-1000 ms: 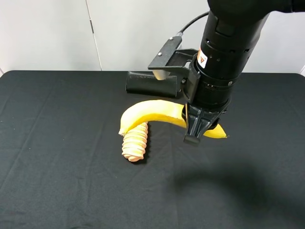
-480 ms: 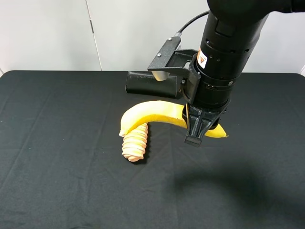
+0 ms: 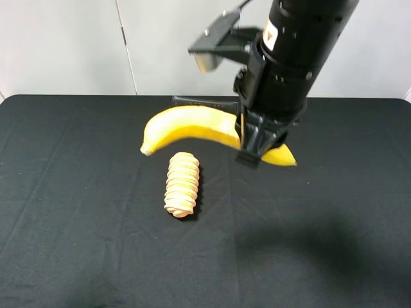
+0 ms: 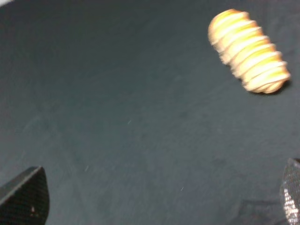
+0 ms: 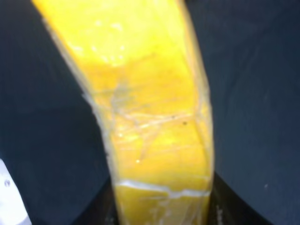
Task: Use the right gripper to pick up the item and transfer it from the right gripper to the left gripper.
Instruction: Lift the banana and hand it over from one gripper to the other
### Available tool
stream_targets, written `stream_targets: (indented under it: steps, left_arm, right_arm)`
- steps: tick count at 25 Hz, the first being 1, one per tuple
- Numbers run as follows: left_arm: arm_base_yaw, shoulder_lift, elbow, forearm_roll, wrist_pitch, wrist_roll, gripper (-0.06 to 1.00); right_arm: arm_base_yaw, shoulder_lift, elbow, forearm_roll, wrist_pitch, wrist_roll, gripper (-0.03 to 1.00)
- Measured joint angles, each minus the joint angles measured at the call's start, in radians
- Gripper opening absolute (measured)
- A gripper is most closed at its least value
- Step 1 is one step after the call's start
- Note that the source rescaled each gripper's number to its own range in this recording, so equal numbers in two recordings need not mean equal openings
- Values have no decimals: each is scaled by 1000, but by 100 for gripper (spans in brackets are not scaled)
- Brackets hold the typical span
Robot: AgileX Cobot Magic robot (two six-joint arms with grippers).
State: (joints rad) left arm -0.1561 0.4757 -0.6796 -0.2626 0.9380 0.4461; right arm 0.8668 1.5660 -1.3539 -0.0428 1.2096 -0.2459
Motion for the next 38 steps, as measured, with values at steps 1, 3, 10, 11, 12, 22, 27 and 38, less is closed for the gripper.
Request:
stream_targets:
  steps: [1, 3, 10, 11, 12, 22, 27, 38]
  left_arm:
    - [-25, 26, 0, -4, -14, 4, 98]
    - [-71, 78, 0, -7, -47, 6, 98]
    - [-245, 302, -76, -8, -179, 50, 98]
    - [-277, 340, -94, -8, -194, 54, 98]
    - [-308, 379, -108, -8, -211, 57, 98]
    - [-558, 666, -191, -11, -380, 60, 98]
    - [-609, 734, -192, -18, -477, 60, 98]
    - [-614, 819, -194, -28, -550, 103, 91]
  right_arm:
    - [0, 0, -12, 5, 1, 0, 0]
    - [0, 0, -25, 8, 1, -3, 0]
    - [0, 2, -28, 8, 6, -3, 0]
    - [0, 5, -28, 8, 8, -3, 0]
    - [0, 9, -28, 9, 8, -3, 0]
    - [0, 32, -28, 11, 8, -3, 0]
    - [0, 32, -28, 10, 8, -3, 0]
    - [0, 32, -28, 11, 8, -3, 0]
